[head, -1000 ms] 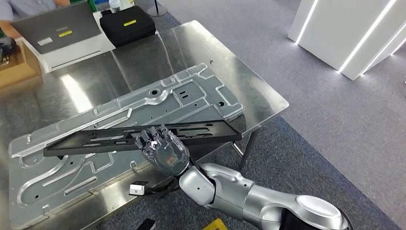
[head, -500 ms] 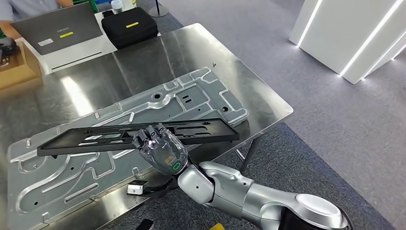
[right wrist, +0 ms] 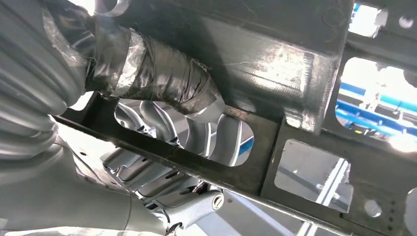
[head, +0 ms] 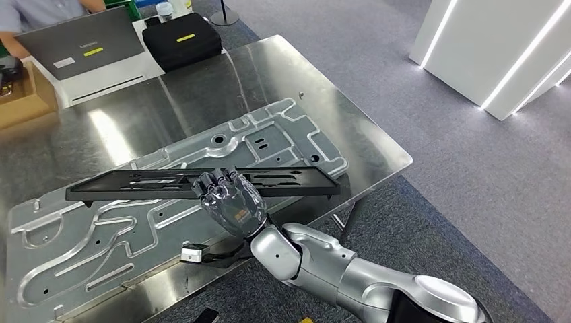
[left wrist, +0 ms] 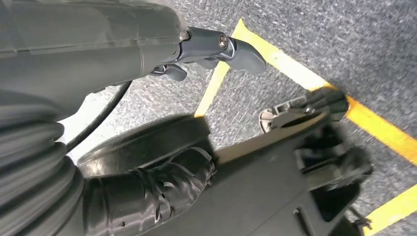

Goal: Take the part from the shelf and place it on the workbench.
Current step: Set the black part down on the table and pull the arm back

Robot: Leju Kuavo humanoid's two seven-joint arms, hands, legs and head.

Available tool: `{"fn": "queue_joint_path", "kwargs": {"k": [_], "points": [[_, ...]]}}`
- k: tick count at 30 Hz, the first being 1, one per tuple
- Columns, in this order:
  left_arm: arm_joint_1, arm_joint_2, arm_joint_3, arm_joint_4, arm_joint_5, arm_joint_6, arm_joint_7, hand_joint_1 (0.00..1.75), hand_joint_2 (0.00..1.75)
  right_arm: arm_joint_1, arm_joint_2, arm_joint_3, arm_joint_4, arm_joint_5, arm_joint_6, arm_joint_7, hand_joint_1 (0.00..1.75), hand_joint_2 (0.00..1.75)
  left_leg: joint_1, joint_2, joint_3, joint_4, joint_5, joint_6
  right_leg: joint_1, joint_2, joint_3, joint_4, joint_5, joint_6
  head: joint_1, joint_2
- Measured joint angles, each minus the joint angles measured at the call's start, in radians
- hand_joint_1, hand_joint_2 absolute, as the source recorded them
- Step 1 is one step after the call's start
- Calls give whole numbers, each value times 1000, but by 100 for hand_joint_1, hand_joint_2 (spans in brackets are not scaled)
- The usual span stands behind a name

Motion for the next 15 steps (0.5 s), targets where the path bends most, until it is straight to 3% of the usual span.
{"fn": "queue_joint_path", "kwargs": {"k": [2, 4, 7, 8, 9, 10, 11, 13, 15], "points": [[-1, 0, 0, 0, -1, 0, 0, 0, 175, -3, 2, 4, 9, 0, 0, 9, 175, 175, -1, -18, 0, -5, 3, 15, 2, -17, 1, 0, -3, 9, 0, 0], [2, 0, 0, 0, -2, 0, 0, 0, 175, -5, 5, 9, 15, 0, 0, 13, 175, 175, 2, -34, 2, -11, 9, 27, -1, -14, -8, 26, -25, 19, 0, 0], [2, 0, 0, 0, -2, -1, 0, 0, 175, -7, 7, 18, 21, 0, 0, 15, 175, 175, 3, -57, 3, -13, 11, 40, -5, 14, -84, 193, -111, 27, 1, 0], [2, 0, 0, 0, -2, -1, 0, 0, 175, -6, 6, 21, 24, 0, 0, 16, 175, 175, 3, -66, 3, -13, 11, 41, -6, 18, -113, 251, -131, 28, 1, 0], [3, 0, 0, 0, -2, -1, 0, 0, 175, -5, 6, 25, 27, 0, 0, 16, 175, 175, 3, -75, 3, -12, 11, 42, -7, 20, -130, 281, -132, 27, 1, 0], [4, 0, 0, 0, -2, -1, 0, 0, 175, -5, 6, 27, 29, 0, 0, 16, 175, 175, 3, -86, 3, -11, 10, 42, -8, 22, -129, 273, -115, 26, 1, 0], [5, 0, 0, 0, -3, -1, 0, 0, 175, -5, 6, 29, 30, 0, 0, 17, 175, 175, 3, -97, 4, -10, 10, 41, -9, 27, -109, 227, -82, 23, 1, 0], [4, -2, 0, 0, -3, -2, 0, 0, 175, -7, 6, 31, 32, 0, 0, 19, 175, 175, 5, -117, 3, -8, 8, 38, -11, 61, -49, 96, -17, 17, 1, 0], [4, -3, 0, 0, -3, -2, 0, 0, 175, -9, 6, 33, 32, 0, 0, 20, 175, 175, 7, -124, 3, -6, 7, 35, -13, 92, -20, 30, 6, 14, 1, 0]]}}
